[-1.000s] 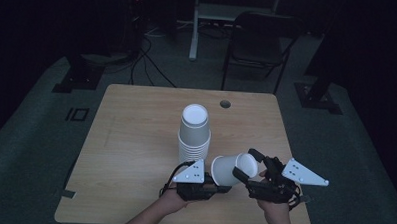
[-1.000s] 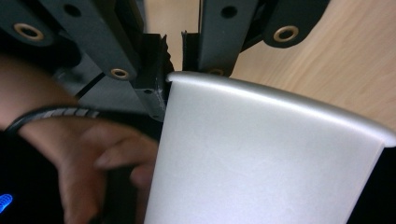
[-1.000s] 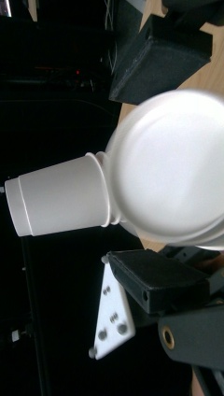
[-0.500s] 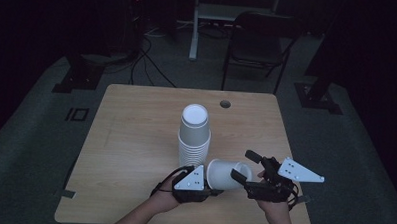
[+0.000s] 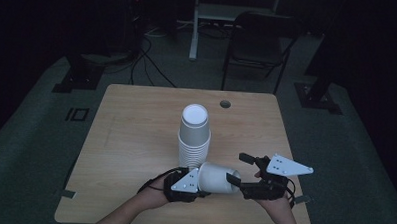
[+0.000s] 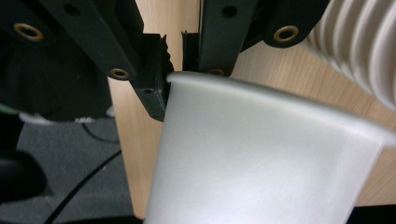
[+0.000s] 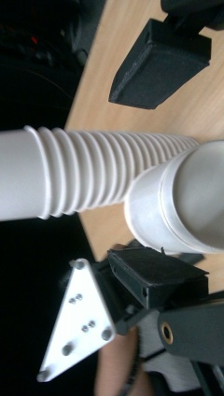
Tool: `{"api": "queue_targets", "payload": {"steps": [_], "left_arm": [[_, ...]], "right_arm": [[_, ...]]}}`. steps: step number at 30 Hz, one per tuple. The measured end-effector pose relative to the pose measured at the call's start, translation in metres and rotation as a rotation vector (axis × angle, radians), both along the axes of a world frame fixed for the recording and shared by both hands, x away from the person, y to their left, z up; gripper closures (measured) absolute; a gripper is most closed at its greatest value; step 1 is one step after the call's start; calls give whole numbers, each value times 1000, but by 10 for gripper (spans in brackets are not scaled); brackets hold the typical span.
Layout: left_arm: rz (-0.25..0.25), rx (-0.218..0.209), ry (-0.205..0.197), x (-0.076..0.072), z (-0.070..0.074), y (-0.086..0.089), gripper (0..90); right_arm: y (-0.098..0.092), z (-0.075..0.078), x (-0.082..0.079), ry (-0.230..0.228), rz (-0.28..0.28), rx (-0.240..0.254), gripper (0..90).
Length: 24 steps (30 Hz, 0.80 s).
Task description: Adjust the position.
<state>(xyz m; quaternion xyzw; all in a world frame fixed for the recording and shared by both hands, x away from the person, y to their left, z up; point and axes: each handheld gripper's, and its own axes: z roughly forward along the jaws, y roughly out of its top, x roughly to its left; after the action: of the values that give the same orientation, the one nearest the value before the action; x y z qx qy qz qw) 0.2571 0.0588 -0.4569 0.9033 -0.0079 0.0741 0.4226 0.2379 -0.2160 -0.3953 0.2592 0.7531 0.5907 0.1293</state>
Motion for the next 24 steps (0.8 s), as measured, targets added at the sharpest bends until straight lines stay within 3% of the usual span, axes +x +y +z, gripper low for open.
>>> {"api": "queue_targets", "payload": {"steps": [6,11,18,20,24], "left_arm": [[-22,109,-41,-3,-6,1,830],[-28,176,-94,-7,-10,-2,830],[-31,227,-164,-12,-12,-6,829],[-35,262,-203,-14,-11,-7,829],[-37,272,-219,-17,-12,-9,828]], "right_arm": [[17,2,10,42,99,-197,190],[34,7,21,115,180,-355,191],[61,2,33,228,235,-521,191],[67,-2,36,250,261,-581,191],[81,-11,39,305,304,-683,213]]}}
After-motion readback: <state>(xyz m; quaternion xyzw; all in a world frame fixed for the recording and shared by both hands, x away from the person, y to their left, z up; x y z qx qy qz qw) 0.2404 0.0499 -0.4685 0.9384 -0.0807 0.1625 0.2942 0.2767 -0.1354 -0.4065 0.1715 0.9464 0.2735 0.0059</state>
